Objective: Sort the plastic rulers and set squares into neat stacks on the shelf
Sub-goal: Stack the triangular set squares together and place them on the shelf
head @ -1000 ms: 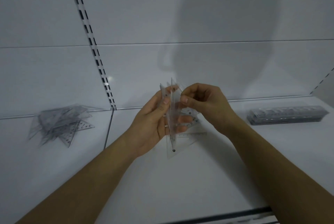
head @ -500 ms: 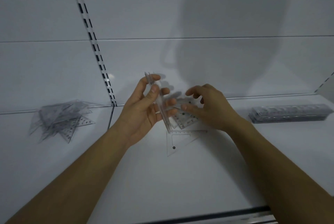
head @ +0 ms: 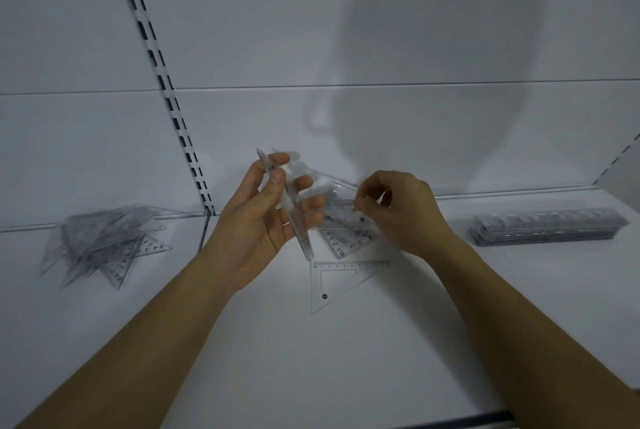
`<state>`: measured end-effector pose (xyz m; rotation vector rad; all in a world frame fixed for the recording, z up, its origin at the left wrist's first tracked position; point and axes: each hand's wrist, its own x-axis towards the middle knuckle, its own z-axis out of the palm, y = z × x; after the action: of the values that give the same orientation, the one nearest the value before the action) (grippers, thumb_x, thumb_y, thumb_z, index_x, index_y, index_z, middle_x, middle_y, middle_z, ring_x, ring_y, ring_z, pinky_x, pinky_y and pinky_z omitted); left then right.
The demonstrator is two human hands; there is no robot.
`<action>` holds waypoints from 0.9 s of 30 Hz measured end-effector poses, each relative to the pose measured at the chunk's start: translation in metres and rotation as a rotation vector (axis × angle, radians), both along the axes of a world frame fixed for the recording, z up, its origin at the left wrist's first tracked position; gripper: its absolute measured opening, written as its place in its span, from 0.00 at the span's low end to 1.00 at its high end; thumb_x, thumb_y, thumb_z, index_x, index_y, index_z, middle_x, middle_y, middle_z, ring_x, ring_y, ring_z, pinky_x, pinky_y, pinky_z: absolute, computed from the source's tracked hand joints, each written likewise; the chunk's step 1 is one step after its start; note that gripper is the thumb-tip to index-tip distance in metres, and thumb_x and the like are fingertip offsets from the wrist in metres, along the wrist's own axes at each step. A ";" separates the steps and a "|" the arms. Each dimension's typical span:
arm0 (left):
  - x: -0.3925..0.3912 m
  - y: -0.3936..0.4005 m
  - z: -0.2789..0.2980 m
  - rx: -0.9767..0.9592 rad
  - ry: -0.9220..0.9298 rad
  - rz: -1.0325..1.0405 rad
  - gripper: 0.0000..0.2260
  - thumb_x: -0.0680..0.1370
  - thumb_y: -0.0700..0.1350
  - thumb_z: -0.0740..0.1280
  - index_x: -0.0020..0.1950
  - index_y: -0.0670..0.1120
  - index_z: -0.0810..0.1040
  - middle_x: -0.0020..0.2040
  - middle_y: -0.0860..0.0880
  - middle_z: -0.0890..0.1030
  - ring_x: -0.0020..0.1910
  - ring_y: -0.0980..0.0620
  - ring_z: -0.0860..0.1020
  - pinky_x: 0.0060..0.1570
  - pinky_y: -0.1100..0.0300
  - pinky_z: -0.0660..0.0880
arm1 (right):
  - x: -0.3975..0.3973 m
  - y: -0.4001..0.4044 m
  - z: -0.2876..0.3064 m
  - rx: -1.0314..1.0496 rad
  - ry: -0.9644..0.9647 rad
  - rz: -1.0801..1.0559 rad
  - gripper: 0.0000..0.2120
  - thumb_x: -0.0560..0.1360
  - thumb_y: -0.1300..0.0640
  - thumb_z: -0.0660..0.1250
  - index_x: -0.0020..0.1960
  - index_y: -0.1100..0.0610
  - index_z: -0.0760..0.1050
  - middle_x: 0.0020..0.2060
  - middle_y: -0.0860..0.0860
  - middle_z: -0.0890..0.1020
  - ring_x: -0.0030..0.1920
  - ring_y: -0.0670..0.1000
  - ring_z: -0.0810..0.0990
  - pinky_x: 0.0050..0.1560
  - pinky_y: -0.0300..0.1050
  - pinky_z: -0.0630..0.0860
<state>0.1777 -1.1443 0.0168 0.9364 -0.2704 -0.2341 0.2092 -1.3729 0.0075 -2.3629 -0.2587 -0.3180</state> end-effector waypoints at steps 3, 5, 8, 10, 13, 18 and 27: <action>-0.001 -0.002 0.000 0.002 0.016 -0.016 0.12 0.81 0.49 0.62 0.64 0.50 0.74 0.59 0.39 0.75 0.52 0.39 0.81 0.51 0.50 0.80 | 0.000 -0.002 0.006 0.196 0.018 -0.009 0.05 0.77 0.57 0.70 0.43 0.51 0.80 0.37 0.43 0.82 0.36 0.43 0.78 0.39 0.31 0.73; -0.003 -0.003 0.000 -0.012 0.035 -0.038 0.11 0.83 0.48 0.59 0.64 0.50 0.74 0.58 0.39 0.76 0.53 0.39 0.81 0.51 0.51 0.81 | -0.001 -0.003 0.011 0.370 0.025 0.000 0.06 0.79 0.59 0.68 0.45 0.53 0.81 0.37 0.45 0.83 0.35 0.45 0.79 0.40 0.40 0.77; -0.006 -0.006 0.003 -0.050 0.083 -0.098 0.13 0.83 0.51 0.58 0.66 0.50 0.72 0.58 0.39 0.78 0.51 0.40 0.81 0.48 0.54 0.81 | -0.007 -0.002 0.020 0.697 0.032 0.094 0.07 0.81 0.65 0.64 0.49 0.58 0.80 0.34 0.48 0.79 0.32 0.50 0.74 0.35 0.41 0.72; -0.007 -0.006 0.005 -0.065 0.159 -0.140 0.15 0.83 0.53 0.57 0.67 0.51 0.72 0.58 0.39 0.79 0.47 0.43 0.82 0.43 0.57 0.82 | -0.010 -0.002 0.024 0.860 0.066 0.173 0.07 0.81 0.65 0.63 0.53 0.58 0.79 0.33 0.51 0.77 0.33 0.53 0.70 0.35 0.43 0.71; -0.009 -0.006 0.006 -0.007 0.258 -0.189 0.21 0.81 0.56 0.58 0.70 0.49 0.74 0.58 0.40 0.81 0.41 0.46 0.83 0.36 0.60 0.81 | -0.012 -0.003 0.027 0.955 0.129 0.273 0.09 0.77 0.62 0.70 0.57 0.57 0.78 0.34 0.55 0.79 0.34 0.56 0.69 0.36 0.44 0.70; -0.015 -0.009 0.005 0.207 0.255 -0.353 0.22 0.82 0.56 0.55 0.71 0.49 0.75 0.65 0.38 0.79 0.38 0.45 0.83 0.34 0.60 0.80 | -0.017 0.003 0.026 0.751 0.106 0.423 0.12 0.69 0.65 0.77 0.51 0.61 0.80 0.33 0.55 0.84 0.31 0.52 0.80 0.36 0.45 0.76; -0.016 -0.004 -0.003 0.243 0.189 -0.442 0.25 0.74 0.54 0.75 0.69 0.52 0.76 0.62 0.36 0.79 0.39 0.44 0.81 0.38 0.54 0.79 | -0.014 0.014 0.005 0.350 -0.033 0.281 0.15 0.65 0.52 0.83 0.49 0.49 0.82 0.36 0.47 0.76 0.31 0.44 0.69 0.34 0.39 0.69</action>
<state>0.1613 -1.1485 0.0142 1.0790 -0.2762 -0.7717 0.1950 -1.3586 0.0128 -1.9487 -0.5022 -0.2438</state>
